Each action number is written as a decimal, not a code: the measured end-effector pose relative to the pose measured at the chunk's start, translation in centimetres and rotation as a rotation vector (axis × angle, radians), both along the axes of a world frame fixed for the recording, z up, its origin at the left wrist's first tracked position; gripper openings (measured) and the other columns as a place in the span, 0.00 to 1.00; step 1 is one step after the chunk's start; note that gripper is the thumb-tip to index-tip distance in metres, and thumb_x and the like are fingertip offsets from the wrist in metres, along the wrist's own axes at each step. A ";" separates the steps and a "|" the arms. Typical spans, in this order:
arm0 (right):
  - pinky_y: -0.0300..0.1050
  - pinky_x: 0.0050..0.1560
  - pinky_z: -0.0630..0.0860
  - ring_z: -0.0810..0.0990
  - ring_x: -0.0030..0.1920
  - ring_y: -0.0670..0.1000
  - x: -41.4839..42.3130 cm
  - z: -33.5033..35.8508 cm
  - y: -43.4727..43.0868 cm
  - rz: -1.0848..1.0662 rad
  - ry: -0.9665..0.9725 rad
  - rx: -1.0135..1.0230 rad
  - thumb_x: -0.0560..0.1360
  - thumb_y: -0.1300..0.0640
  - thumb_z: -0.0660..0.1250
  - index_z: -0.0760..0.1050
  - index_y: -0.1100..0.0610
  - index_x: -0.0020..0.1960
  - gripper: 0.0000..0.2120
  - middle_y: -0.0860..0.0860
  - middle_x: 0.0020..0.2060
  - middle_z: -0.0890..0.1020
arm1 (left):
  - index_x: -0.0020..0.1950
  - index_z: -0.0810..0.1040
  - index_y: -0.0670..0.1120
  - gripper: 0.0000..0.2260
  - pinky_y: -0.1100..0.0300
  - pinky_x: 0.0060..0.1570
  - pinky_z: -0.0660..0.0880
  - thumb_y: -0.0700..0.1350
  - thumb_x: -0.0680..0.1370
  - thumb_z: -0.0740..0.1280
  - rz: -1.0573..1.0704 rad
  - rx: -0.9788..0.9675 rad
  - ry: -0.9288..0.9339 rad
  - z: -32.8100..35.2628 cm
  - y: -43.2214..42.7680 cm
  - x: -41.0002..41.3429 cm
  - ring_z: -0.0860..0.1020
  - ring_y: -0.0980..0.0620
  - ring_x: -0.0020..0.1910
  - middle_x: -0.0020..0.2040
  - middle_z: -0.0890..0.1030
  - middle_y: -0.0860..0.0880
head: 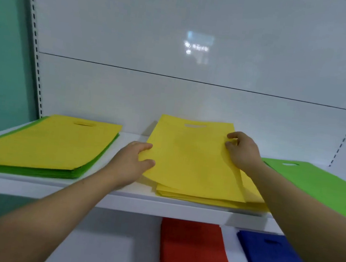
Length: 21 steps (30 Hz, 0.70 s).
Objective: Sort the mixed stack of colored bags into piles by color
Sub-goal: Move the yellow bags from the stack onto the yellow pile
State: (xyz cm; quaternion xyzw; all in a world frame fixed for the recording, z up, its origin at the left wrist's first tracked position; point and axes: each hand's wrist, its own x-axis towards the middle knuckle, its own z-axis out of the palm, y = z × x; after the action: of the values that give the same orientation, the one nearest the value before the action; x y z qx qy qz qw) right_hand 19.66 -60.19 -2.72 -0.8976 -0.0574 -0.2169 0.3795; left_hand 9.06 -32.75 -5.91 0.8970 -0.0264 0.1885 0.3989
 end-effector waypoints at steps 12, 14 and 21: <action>0.46 0.60 0.69 0.73 0.63 0.57 3.3 -3.1 -5.6 0.059 0.311 -0.328 0.78 0.45 0.62 0.71 0.58 0.67 0.23 0.57 0.64 0.75 | 0.72 0.66 0.56 0.40 0.66 0.67 0.54 0.69 0.63 0.71 -0.076 0.334 0.291 -0.8 -5.1 -1.0 0.58 0.57 0.74 0.76 0.57 0.55; 0.46 0.60 0.69 0.72 0.64 0.58 3.3 -3.1 -5.8 0.072 0.317 -0.344 0.78 0.45 0.63 0.71 0.58 0.67 0.23 0.57 0.64 0.74 | 0.71 0.68 0.55 0.33 0.67 0.65 0.56 0.60 0.69 0.73 -0.079 0.383 0.270 -0.9 -5.6 -1.2 0.60 0.57 0.73 0.75 0.61 0.56; 0.47 0.55 0.72 0.76 0.56 0.57 3.7 -2.7 -6.1 0.103 0.338 -0.562 0.79 0.45 0.60 0.78 0.62 0.56 0.21 0.58 0.56 0.79 | 0.69 0.70 0.55 0.27 0.66 0.66 0.58 0.58 0.71 0.71 -0.061 0.411 0.267 -0.8 -6.2 -1.6 0.63 0.57 0.71 0.73 0.65 0.56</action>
State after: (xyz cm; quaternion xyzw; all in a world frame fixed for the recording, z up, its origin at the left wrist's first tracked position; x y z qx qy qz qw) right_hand 23.33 -66.30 -5.41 -0.9864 -0.0966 -0.0210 0.1316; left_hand 7.46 -38.94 -6.72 0.9750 -0.0381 0.0468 0.2137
